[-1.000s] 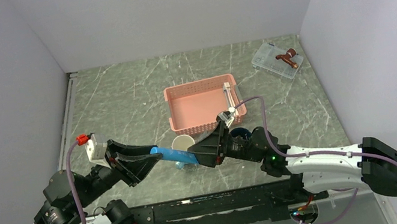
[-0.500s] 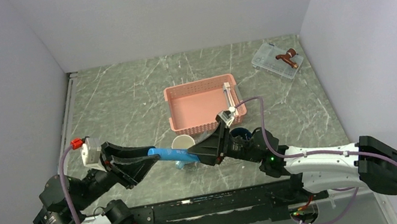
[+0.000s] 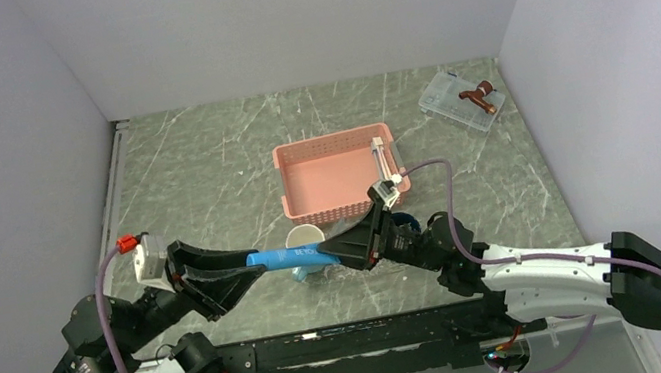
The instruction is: Prepare toiletry sets of a toothbrush and toothpaste on the tray
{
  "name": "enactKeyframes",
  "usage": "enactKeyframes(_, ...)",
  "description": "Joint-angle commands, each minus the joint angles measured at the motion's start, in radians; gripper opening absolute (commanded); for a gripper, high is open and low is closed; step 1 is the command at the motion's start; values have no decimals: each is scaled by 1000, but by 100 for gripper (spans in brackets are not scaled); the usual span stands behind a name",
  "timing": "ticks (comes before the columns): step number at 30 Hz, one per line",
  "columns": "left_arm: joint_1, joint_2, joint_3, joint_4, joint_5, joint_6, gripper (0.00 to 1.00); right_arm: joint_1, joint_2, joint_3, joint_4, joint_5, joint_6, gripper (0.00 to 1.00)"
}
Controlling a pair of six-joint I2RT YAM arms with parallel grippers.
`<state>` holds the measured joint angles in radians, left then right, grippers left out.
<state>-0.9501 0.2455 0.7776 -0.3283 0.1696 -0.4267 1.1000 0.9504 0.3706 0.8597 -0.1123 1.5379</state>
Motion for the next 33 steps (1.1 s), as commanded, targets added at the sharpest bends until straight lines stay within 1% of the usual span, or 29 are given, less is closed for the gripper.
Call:
enactKeyframes(1,2,6,-33,-91,44,16,0,11,-44,64,45,-18,-40,26)
enactKeyframes(11,2,17,-44,-129,33,24,0,10,-39,154,-12,-58,-98,15)
enactKeyframes(13,2,22,-41,-137,30,29,0,10,-38,161,-24,-68,-105,9)
enactKeyframes(15,3,28,-36,-142,23,35,0,10,-39,168,-36,-81,-113,0)
enactKeyframes(20,2,43,-6,-161,-2,51,0,10,-48,177,-93,-113,-143,0)
enactKeyframes(21,3,46,2,-175,-10,55,4,11,-60,183,-129,-114,-157,0)
enactKeyframes(23,3,50,20,-190,-26,66,18,11,-90,202,-234,-102,-209,0)
enactKeyframes(25,3,47,32,-201,-36,76,38,11,-127,234,-369,-79,-269,0)
enactKeyframes(27,2,41,41,-212,-51,87,61,10,-177,267,-485,-44,-329,0)
enactKeyframes(29,3,37,49,-223,-68,96,71,9,-215,315,-632,2,-395,0)
enactKeyframes(30,3,35,51,-228,-77,101,74,9,-227,343,-731,25,-427,0)
enactKeyframes(33,2,37,65,-244,-95,111,86,8,-246,434,-945,98,-534,0)
